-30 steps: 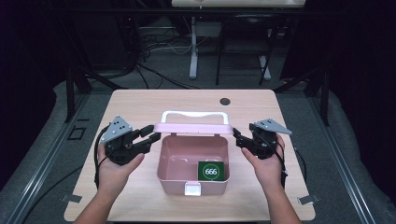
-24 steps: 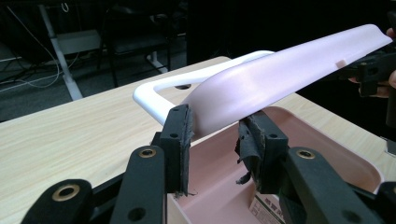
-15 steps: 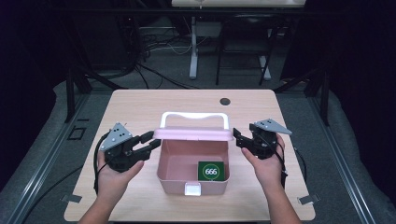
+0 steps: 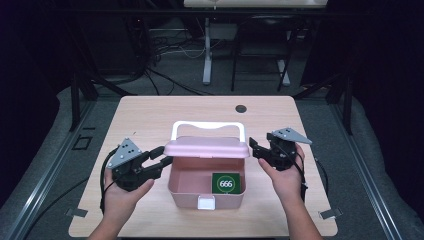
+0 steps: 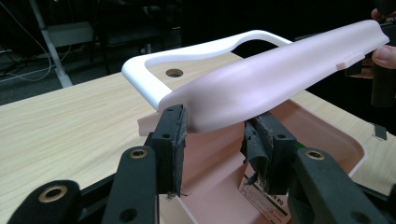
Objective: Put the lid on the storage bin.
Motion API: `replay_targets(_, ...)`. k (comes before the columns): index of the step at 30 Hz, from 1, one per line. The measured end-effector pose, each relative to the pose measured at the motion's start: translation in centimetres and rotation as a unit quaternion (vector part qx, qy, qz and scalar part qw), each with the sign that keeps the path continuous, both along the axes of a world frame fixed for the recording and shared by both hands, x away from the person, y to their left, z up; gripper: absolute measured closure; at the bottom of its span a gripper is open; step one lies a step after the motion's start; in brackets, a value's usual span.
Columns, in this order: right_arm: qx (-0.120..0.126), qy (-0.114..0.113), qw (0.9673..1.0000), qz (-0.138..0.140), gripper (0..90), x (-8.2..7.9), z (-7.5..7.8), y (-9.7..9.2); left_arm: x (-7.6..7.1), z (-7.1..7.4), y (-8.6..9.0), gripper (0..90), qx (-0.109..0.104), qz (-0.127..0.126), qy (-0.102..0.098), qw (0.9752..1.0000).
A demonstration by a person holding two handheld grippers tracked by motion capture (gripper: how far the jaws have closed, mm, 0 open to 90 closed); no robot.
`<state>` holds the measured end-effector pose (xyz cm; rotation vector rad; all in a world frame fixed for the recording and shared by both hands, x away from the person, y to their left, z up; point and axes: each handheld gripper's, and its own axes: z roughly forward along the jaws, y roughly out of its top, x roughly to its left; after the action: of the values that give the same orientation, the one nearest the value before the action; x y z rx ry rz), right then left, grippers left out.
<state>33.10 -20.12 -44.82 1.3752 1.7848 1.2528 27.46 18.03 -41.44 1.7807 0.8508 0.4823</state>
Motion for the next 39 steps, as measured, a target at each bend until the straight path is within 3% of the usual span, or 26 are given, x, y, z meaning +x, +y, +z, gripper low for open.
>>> replay_targets(39,0.003,0.003,1.0,0.0,35.6,0.1,-0.2,-0.2,-2.0,-1.8,0.6,59.7,0.0,-0.007,0.011,0.9999)
